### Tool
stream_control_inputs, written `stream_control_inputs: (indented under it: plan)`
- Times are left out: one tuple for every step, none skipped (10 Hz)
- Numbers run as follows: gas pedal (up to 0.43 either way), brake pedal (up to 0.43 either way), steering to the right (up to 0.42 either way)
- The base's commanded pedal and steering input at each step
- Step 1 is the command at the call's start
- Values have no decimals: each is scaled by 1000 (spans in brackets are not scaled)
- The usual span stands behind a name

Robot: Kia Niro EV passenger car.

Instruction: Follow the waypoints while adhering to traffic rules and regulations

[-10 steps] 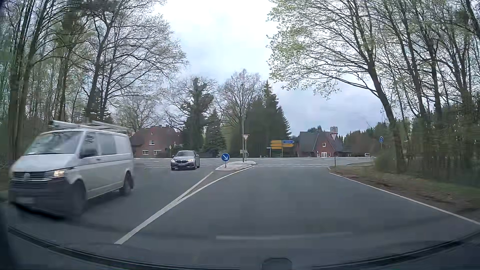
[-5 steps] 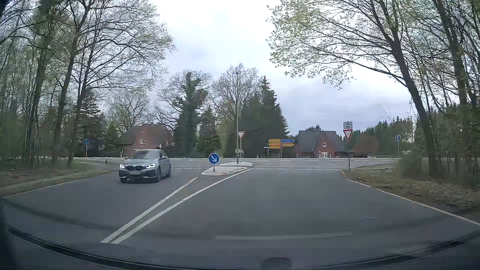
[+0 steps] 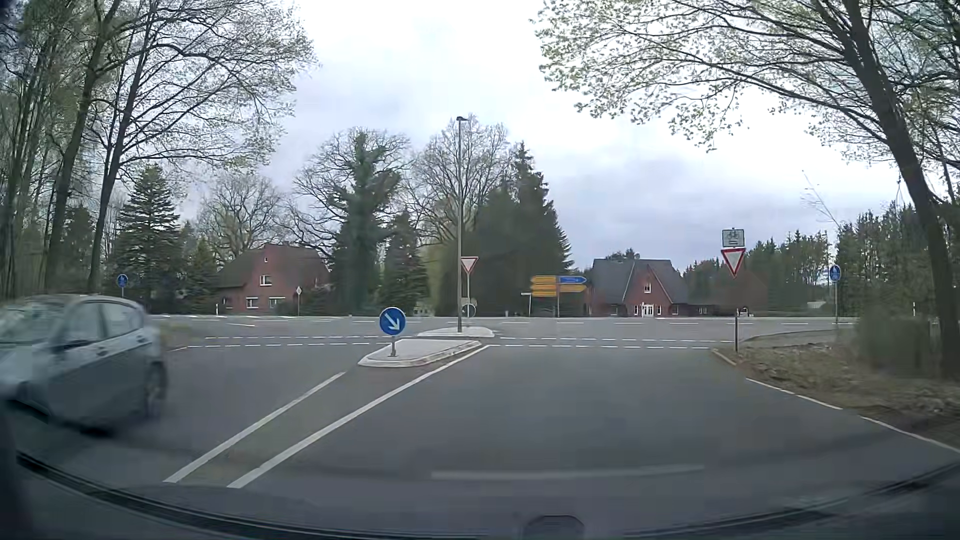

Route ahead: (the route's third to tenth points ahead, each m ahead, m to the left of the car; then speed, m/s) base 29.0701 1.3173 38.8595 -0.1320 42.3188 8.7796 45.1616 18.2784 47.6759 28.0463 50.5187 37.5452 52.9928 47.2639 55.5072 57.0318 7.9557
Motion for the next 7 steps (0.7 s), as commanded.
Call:
stream_control_inputs:
  plan:
    - [20,0,22]
    - [20,0,23]
    - [39,0,25]
    - [47,0,29]
    - [47,0,32]
    - [47,6,32]
    - [47,0,32]
